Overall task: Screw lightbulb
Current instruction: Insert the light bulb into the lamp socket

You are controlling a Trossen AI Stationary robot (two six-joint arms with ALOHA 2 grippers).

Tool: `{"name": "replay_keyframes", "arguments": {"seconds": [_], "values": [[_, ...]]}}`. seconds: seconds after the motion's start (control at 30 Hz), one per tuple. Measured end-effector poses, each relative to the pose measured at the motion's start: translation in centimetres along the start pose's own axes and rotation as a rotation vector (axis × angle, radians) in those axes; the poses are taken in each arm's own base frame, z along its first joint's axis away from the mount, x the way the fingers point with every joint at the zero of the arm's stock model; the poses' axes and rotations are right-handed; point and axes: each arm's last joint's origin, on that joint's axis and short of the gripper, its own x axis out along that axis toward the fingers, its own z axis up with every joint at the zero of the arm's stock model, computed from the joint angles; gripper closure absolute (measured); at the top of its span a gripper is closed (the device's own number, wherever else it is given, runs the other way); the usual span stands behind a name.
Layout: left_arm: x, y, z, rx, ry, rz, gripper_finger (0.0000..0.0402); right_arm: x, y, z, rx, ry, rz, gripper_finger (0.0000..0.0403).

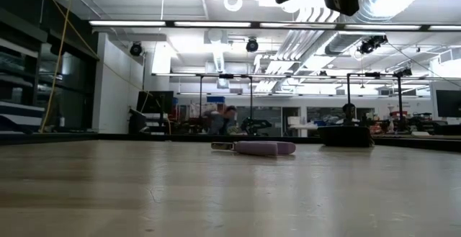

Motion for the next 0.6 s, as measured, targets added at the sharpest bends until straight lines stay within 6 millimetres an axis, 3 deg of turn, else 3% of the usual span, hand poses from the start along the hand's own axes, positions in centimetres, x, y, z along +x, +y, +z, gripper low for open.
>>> {"name": "replay_keyframes", "arguments": {"seconds": [0.17,0.3,0.43,0.6], "values": [[2.2,0.0,1.7,0.005,0.146,-0.042,0.0289,-0.2,0.1,-0.1,-0.007,-0.001,0.008,0.0403],[3.4,-0.5,1.9,0.059,0.274,-0.152,0.0289,-0.4,0.4,-0.4,-0.022,0.004,0.018,0.0403],[4.2,-1.1,2.3,0.219,0.294,-0.218,0.0289,-0.7,0.7,-0.8,-0.043,0.003,0.026,0.0403],[5.8,-0.5,3.8,0.28,0.244,-0.109,0.029,-0.9,0.9,-1.1,-0.054,-0.014,0.021,0.0403]]}}
